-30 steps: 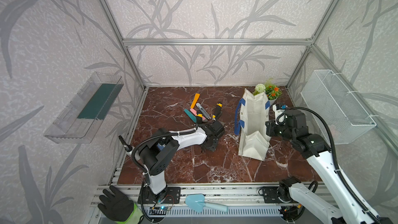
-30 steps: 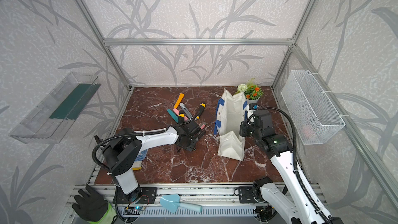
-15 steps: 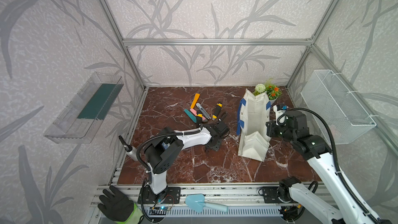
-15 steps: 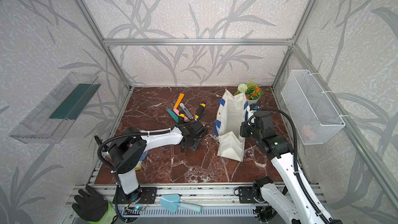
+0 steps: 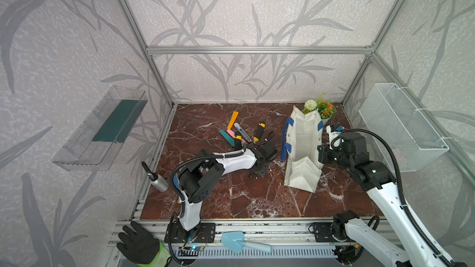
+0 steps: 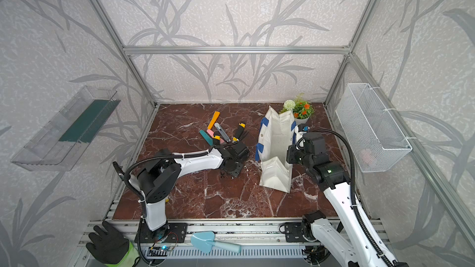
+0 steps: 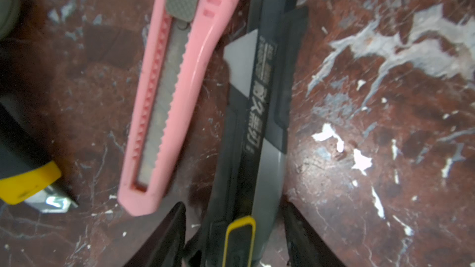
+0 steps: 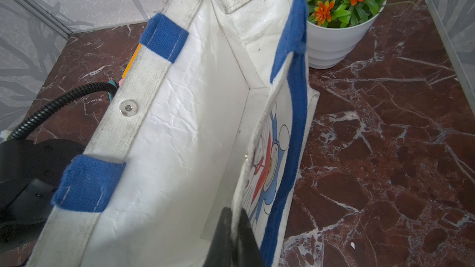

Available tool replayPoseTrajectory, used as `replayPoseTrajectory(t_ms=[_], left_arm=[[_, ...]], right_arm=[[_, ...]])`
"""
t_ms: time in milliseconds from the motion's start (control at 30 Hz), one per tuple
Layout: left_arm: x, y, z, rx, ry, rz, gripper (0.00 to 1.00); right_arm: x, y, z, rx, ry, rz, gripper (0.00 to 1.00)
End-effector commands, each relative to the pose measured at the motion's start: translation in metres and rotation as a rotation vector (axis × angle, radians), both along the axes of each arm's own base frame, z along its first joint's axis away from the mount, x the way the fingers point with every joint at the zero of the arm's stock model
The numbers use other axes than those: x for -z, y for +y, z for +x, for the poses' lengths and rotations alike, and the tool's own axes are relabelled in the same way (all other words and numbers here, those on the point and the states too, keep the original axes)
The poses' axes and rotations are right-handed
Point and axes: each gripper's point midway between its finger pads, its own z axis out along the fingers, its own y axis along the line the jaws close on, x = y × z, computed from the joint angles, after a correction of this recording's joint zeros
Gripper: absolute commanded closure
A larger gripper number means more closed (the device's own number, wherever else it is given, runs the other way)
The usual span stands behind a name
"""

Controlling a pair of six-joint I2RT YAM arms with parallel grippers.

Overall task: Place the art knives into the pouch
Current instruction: Pick up the utility knife at the center of the board.

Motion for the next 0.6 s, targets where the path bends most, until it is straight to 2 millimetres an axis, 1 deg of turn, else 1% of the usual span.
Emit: replayPoseTrajectory(t_ms=[0, 200, 233, 267, 333, 433, 567], left_arm=[[0.006, -0.003, -0.002, 0.021, 0.024, 0.013, 0.44], [0.015, 0.003, -0.003, 0.005, 0.026, 0.043, 0.57], [0.016, 0.004, -0.003, 0.001, 0.026, 0.049, 0.60], [0.018, 0.006, -0.004, -0.003, 0.028, 0.054, 0.65], [0.019, 0.009, -0.006, -0.011, 0.026, 0.056, 0.70], [0.020, 0.016, -0.007, -0.025, 0.016, 0.076, 0.70], [0.014, 0.022, -0.004, -0.047, -0.019, 0.086, 0.74]], right_arm=[[-0.008, -0.002, 0.001, 0.014, -0.040, 0.012, 1.00], [-0.009, -0.002, 0.002, 0.017, -0.041, 0.015, 1.00], [-0.009, -0.002, 0.002, 0.018, -0.041, 0.016, 1.00], [-0.010, -0.002, 0.003, 0.018, -0.046, 0.017, 1.00], [-0.010, -0.002, 0.003, 0.020, -0.046, 0.019, 1.00], [-0.011, -0.002, 0.003, 0.021, -0.047, 0.021, 1.00], [-0.010, -0.002, 0.003, 0.023, -0.043, 0.028, 1.00]])
